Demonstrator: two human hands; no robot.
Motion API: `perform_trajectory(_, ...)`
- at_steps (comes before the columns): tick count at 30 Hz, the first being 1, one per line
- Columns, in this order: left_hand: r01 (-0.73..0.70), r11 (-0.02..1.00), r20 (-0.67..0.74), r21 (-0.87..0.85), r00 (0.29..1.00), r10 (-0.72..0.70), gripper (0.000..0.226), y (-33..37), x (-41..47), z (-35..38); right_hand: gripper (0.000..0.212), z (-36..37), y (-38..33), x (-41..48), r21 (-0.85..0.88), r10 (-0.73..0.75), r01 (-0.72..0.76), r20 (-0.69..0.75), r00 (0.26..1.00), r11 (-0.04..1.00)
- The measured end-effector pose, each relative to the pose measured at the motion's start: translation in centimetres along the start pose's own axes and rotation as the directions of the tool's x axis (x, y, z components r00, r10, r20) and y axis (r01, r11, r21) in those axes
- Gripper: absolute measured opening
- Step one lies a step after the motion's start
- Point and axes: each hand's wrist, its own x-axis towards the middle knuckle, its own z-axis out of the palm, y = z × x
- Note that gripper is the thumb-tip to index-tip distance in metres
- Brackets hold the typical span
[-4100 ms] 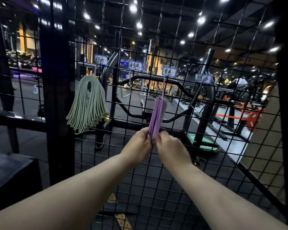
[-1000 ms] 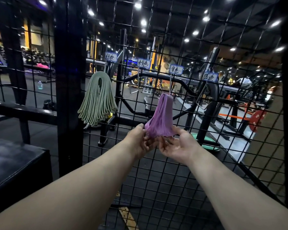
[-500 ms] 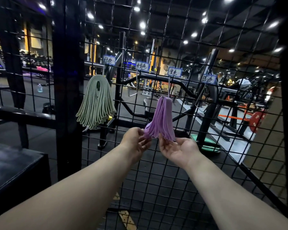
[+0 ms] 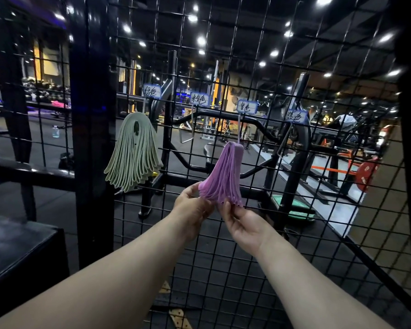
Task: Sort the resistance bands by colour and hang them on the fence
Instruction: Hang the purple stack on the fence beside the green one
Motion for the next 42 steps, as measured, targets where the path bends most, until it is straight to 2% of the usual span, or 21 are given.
perform_trajectory(5,-0.037,0.999,0.024,0.019,0.999,0.036,0.049,-0.5,0.2,-0.1,0.025,-0.4,0.2,0.4,-0.021,0.008,-0.007,0.049,0.999,1.000)
perform_trajectory(7,-0.048,0.999,0.019,0.016,0.999,0.048,0.046,-0.6,0.4,-0.1,0.021,-0.3,0.2,0.2,-0.037,0.017,-0.015,0.069,0.997,0.999)
perform_trajectory(14,-0.063,0.998,0.040,0.018,0.997,0.062,0.028,-1.3,1.2,-0.4,0.021,-0.3,0.1,0.2,-0.100,0.050,-0.048,0.015,0.999,0.994)
perform_trajectory(20,-0.091,0.993,0.048,0.076,0.995,0.087,0.042,-1.4,1.1,-0.5,0.020,-1.1,0.2,0.8,-0.182,0.023,-0.021,0.008,1.000,0.983)
perform_trajectory(28,-0.136,0.982,-0.061,0.133,0.988,0.145,0.034,-1.5,1.2,-0.1,0.016,-1.3,0.5,0.3,-0.251,-0.012,0.010,-0.004,1.000,0.968)
perform_trajectory(34,-0.127,0.979,-0.088,0.158,0.986,0.142,0.019,-1.7,1.5,-0.2,0.016,-1.0,0.6,0.4,-0.203,-0.011,0.011,0.002,1.000,0.979)
perform_trajectory(39,-0.106,0.955,-0.082,0.278,0.988,0.134,0.025,-1.7,1.1,-0.3,0.019,-0.8,0.6,0.3,-0.159,0.000,0.002,0.010,1.000,0.987)
perform_trajectory(42,-0.091,0.894,-0.145,0.439,0.975,0.171,0.039,-1.3,1.4,0.0,0.020,-0.7,0.4,0.1,-0.192,-0.011,0.010,-0.005,1.000,0.981)
